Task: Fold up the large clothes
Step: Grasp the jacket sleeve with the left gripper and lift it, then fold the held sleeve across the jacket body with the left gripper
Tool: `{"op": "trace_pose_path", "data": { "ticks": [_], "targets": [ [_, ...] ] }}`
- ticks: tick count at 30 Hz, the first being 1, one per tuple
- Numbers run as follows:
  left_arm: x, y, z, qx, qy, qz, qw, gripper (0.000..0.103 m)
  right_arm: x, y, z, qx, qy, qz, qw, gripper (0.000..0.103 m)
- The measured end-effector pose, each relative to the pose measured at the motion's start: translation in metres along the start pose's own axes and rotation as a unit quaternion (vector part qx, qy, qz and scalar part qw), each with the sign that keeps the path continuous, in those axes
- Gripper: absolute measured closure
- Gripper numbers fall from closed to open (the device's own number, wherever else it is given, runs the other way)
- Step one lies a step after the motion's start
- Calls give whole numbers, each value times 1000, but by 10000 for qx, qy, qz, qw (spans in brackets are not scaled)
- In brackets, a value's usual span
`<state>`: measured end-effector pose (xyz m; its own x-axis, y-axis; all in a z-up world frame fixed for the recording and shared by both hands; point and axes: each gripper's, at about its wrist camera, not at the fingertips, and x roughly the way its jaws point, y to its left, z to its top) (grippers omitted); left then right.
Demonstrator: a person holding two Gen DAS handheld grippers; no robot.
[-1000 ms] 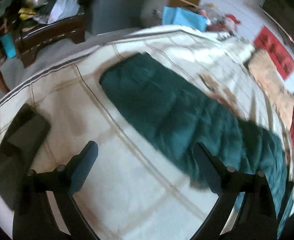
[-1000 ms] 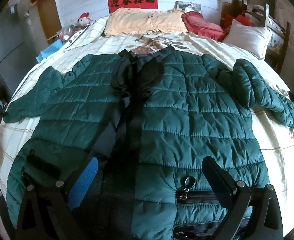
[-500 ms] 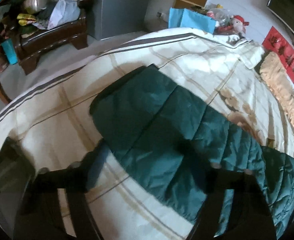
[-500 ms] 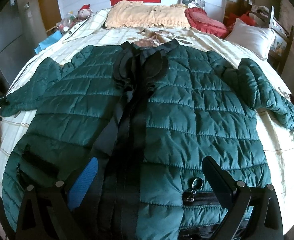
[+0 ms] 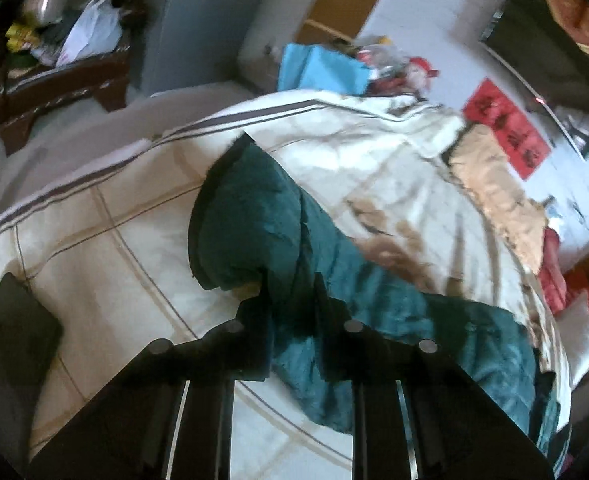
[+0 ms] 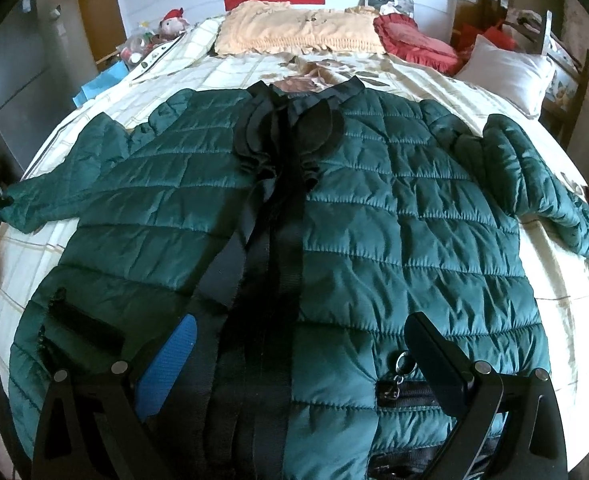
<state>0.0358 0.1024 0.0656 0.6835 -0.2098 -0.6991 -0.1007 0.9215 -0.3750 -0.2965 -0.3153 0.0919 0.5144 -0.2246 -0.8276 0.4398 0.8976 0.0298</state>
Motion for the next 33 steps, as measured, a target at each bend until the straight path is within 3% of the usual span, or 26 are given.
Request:
{"op": "trace_pose_path", "data": {
  "ticks": [16,33],
  "targets": [
    [-64,-101,-43,968,-104,-789,9921,90,-7,-15,-2,193,-79,34,9998,0],
    [-89,-222,-112,1976,383,-1656,9654,91,-18,-39,-3,425,-250,98,9987,0]
  ]
}}
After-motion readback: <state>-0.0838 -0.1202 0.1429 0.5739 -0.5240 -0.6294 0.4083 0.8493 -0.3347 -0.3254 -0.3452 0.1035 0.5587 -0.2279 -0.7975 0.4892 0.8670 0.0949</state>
